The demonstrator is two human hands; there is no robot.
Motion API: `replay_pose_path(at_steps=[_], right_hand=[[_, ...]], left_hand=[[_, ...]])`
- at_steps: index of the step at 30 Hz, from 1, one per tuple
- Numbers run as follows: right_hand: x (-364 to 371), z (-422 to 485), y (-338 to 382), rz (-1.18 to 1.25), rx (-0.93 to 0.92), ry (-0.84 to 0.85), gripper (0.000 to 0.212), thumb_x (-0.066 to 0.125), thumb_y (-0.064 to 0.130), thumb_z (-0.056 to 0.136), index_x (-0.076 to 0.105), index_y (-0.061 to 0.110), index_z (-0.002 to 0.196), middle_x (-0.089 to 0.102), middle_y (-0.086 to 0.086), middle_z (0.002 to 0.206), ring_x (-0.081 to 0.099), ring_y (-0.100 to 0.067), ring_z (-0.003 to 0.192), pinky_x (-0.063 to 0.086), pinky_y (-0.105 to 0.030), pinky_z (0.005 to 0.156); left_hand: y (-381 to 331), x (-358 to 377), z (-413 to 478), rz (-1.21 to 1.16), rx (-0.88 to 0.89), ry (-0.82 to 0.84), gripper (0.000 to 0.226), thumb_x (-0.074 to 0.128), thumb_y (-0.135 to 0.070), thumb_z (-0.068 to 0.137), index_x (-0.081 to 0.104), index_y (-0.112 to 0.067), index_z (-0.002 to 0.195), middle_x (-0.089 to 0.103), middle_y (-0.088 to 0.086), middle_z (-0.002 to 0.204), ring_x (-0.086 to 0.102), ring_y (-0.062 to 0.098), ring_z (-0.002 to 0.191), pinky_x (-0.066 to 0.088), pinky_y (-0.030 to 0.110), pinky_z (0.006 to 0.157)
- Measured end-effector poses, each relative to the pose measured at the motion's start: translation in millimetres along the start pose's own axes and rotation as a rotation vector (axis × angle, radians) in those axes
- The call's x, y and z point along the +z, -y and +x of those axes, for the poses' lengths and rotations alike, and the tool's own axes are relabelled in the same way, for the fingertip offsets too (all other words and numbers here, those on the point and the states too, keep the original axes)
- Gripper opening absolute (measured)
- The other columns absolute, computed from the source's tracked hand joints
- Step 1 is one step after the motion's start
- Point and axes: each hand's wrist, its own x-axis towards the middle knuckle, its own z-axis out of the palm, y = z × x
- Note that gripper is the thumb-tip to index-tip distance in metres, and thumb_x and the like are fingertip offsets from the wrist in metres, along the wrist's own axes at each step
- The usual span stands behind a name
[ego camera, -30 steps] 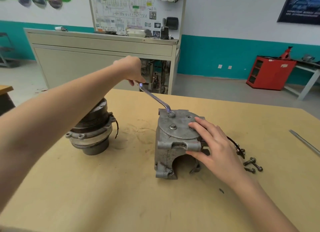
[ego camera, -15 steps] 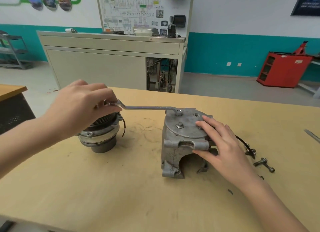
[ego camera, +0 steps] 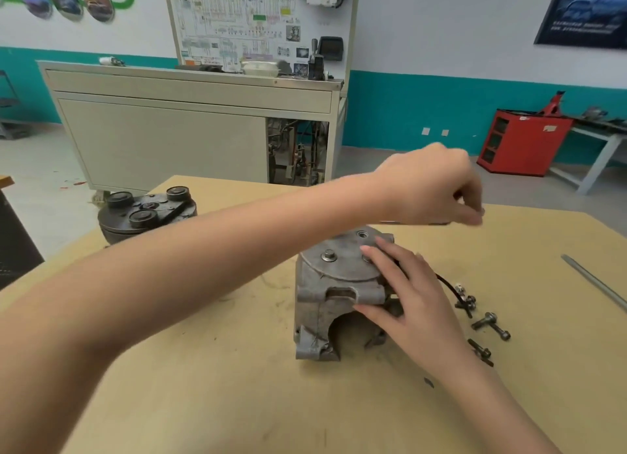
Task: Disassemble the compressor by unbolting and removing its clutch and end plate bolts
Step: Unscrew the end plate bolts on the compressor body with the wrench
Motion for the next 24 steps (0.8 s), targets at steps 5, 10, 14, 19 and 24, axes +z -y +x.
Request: replay_pose_path(at_steps=[5, 10, 14, 19, 24], right_hand=[[-7.8, 1.7, 5.7, -0.225, -0.048, -0.043, 0.064, 0.049, 0.060, 0.081, 0.055, 0.018, 0.130, 0.058, -0.006, 0.128, 0.061, -0.025, 0.101, 0.049, -0.041, 0.087], [-16.4, 0.3, 6.0, -0.177, -0.046, -0.025, 0.063, 0.055, 0.061, 0.079, 0.059, 0.019, 0.126, 0.059, -0.005, 0.125, 0.061, -0.026, 0.100, 0.046, -0.040, 0.081], [-26.1, -13.9, 1.5, -0.233, -0.030, -0.072, 0.063, 0.049, 0.063, 0.076, 0.061, 0.021, 0.122, 0.061, -0.003, 0.120, 0.062, -0.022, 0.096, 0.039, -0.032, 0.073], [-30.8, -26.4, -4.6, -0.233, 0.031, -0.125, 0.063, 0.054, 0.062, 0.073, 0.058, 0.025, 0.124, 0.059, -0.003, 0.119, 0.062, -0.022, 0.099, 0.036, -0.033, 0.072], [-26.8, -27.8, -5.2, -0.225, 0.062, -0.143, 0.064, 0.066, 0.055, 0.068, 0.057, 0.027, 0.125, 0.057, -0.002, 0.122, 0.061, -0.024, 0.101, 0.036, -0.035, 0.074]], left_hand=[[54.9, 20.4, 44.1, 0.090, -0.239, -0.049, 0.026, 0.051, -0.028, 0.099, 0.064, -0.020, 0.120, 0.064, 0.002, 0.116, 0.058, 0.022, 0.101, 0.045, 0.031, 0.076], [95.9, 21.5, 43.9, 0.186, -0.350, -0.100, 0.029, 0.048, -0.029, 0.100, 0.063, -0.016, 0.120, 0.065, 0.007, 0.114, 0.060, 0.027, 0.099, 0.040, 0.032, 0.069], [125.2, 21.3, 34.2, 0.214, -0.490, -0.076, 0.028, 0.050, -0.029, 0.099, 0.063, -0.009, 0.114, 0.064, 0.007, 0.099, 0.061, 0.026, 0.086, 0.046, 0.033, 0.066], [156.9, 15.4, -26.7, 0.164, -0.755, -0.069, 0.033, 0.055, -0.036, 0.097, 0.063, -0.004, 0.102, 0.053, 0.002, 0.073, 0.052, 0.021, 0.067, 0.037, 0.029, 0.056], [133.3, -3.3, -129.8, 0.181, -0.823, -0.178, 0.032, 0.060, -0.046, 0.090, 0.062, -0.014, 0.088, 0.054, -0.004, 0.068, 0.052, 0.013, 0.062, 0.037, 0.024, 0.050]])
